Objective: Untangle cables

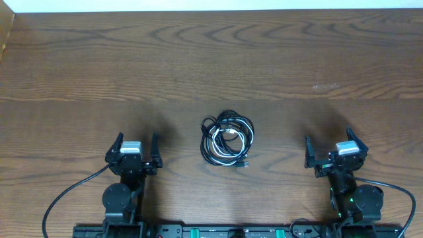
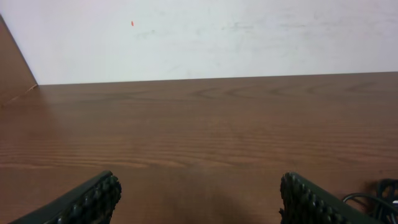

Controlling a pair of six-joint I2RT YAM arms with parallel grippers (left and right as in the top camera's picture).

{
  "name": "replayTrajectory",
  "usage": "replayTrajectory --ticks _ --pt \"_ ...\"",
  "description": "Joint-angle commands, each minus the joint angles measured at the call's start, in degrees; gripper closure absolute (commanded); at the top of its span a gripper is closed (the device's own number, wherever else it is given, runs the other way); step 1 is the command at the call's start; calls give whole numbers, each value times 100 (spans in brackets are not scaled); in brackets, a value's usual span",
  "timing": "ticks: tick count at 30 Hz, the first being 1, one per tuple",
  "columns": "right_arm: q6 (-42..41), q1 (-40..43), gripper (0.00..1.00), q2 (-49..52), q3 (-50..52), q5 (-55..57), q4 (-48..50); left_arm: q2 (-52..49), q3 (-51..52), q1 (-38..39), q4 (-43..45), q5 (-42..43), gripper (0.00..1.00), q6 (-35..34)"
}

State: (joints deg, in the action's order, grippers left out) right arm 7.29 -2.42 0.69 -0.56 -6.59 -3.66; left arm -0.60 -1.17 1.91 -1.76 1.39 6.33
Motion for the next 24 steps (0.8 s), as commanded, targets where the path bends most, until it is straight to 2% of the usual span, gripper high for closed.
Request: replayTrajectory --ticks 1,8,24 --pt "-83 35 1 -31 24 24 -17 0 94 -35 -236 -92 17 94" --pt "-83 35 1 -31 24 24 -15 0 94 -35 -227 -92 17 83" --pt "-83 33 1 -31 24 24 -17 -13 -282 -35 -468 -48 17 -798"
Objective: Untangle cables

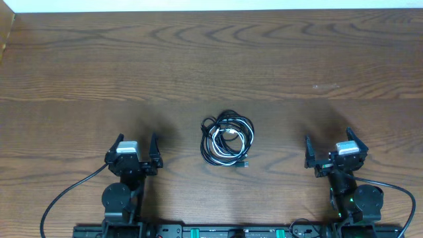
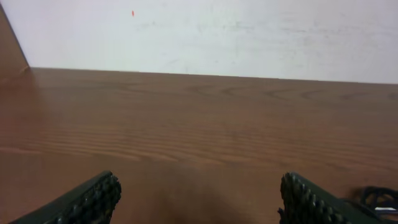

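Observation:
A tangle of black and white cables (image 1: 227, 139) lies coiled on the wooden table (image 1: 211, 59), midway between the two arms. My left gripper (image 1: 135, 144) stands open near the front edge, left of the coil, nothing between its fingers. In the left wrist view its two black studded fingertips (image 2: 93, 199) are wide apart over bare wood, and a bit of black cable (image 2: 380, 198) shows at the right edge. My right gripper (image 1: 328, 145) stands open to the right of the coil, also holding nothing.
A pale wall (image 2: 205, 37) runs behind the table's far edge. A brown side panel (image 1: 5, 30) stands at the far left corner. Black arm leads (image 1: 66, 195) trail along the front edge by the arm bases.
My left gripper has turned slightly, so the wrist view has tilted and the far edge now slopes down to the right. The cables and the right arm have not moved.

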Controlling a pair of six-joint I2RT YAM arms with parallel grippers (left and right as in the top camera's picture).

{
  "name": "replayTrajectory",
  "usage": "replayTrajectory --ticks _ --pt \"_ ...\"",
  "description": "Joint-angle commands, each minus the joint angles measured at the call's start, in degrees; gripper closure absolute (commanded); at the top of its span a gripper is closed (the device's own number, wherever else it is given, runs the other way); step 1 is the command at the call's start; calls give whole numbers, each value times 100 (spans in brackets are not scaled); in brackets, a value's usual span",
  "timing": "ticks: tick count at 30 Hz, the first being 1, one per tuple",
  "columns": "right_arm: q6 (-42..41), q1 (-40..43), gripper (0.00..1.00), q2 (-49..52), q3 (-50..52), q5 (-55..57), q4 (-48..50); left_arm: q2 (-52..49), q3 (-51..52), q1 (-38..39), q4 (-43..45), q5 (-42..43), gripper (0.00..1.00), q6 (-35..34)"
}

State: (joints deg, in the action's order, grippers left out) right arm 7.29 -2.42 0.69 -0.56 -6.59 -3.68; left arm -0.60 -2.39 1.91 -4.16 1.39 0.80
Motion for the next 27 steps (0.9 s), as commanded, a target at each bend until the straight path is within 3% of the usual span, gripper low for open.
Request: replayTrajectory --ticks 1,27 --pt "-83 33 1 -31 24 24 -15 -22 -192 -35 -262 -50 17 -243" --pt "-83 35 1 -31 24 24 -15 -2719 -2129 -35 -1377 -50 17 -247"
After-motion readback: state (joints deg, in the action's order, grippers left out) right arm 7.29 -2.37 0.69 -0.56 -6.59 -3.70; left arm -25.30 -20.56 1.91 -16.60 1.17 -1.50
